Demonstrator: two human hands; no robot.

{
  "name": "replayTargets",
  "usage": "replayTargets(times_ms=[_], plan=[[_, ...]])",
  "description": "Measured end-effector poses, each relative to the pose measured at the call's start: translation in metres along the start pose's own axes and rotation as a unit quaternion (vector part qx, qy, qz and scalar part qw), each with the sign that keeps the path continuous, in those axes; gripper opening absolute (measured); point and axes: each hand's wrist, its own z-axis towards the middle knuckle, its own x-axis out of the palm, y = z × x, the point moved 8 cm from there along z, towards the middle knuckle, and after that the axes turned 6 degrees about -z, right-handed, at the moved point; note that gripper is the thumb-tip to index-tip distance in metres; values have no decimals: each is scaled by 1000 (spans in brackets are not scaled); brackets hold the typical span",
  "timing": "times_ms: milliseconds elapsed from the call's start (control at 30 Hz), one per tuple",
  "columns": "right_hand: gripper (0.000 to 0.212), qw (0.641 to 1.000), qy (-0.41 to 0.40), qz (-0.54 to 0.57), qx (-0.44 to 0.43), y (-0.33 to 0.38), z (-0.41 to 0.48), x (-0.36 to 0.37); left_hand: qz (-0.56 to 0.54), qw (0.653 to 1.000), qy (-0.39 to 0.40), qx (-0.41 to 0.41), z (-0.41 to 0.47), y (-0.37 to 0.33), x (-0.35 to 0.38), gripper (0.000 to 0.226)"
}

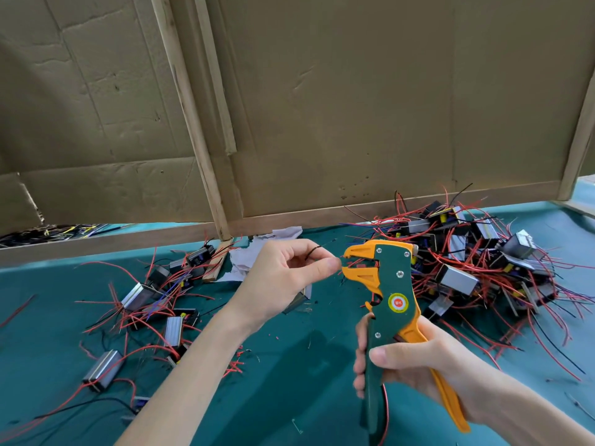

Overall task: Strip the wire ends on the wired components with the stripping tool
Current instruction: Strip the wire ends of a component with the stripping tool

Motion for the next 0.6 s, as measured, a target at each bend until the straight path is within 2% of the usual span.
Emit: replayTargets(times_ms=[233, 400, 600], plan=[[20, 1000, -4, -9, 3, 0, -1, -1, 22, 999, 38, -5, -1, -2, 2, 10], [19, 1000, -3, -12, 6, 0, -2, 0, 79, 995, 55, -3, -5, -6, 0, 21], [21, 999, 4, -35, 18, -3, -3, 0, 117, 990, 85, -6, -7, -8, 2, 22]])
